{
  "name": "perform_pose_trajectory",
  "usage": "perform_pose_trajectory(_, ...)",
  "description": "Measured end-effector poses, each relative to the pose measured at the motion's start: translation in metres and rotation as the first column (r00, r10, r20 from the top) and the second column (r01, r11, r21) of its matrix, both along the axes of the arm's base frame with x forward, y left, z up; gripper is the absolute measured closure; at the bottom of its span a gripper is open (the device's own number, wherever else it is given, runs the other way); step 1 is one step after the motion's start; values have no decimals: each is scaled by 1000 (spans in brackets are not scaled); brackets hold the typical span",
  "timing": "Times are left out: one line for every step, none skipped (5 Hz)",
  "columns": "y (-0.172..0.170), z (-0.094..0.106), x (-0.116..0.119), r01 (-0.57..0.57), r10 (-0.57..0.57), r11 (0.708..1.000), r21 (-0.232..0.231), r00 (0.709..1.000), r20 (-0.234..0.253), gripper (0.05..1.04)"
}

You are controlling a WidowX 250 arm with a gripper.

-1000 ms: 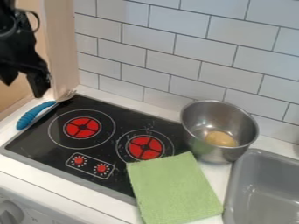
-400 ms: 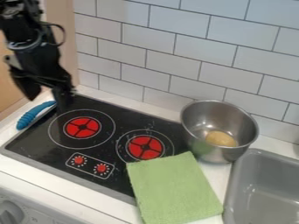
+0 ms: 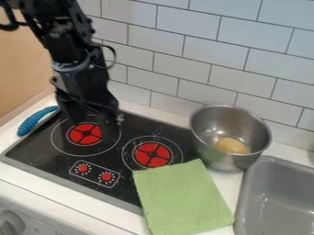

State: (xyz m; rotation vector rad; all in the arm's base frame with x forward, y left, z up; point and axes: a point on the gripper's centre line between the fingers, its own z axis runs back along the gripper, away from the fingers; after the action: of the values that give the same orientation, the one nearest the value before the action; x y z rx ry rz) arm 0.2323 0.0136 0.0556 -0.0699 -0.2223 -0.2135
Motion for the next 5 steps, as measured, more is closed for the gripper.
perform_pose_trajectory(-25, -9, -7, 89, -90, 996, -24, 996, -10, 85)
perform_pose_trajectory(-45, -16, -8, 147, -148, 989, -30, 989, -20, 85)
perform_pose_trajectory(-57, -25, -10, 173, -174, 984, -37, 984, -34, 85)
perform_pose_trajectory(-75, -36, -14, 244, -244, 970, -21, 968, -60, 85)
perform_pose_trajectory(-81, -48, -18, 268, -268, 963, -11, 959, -94, 85)
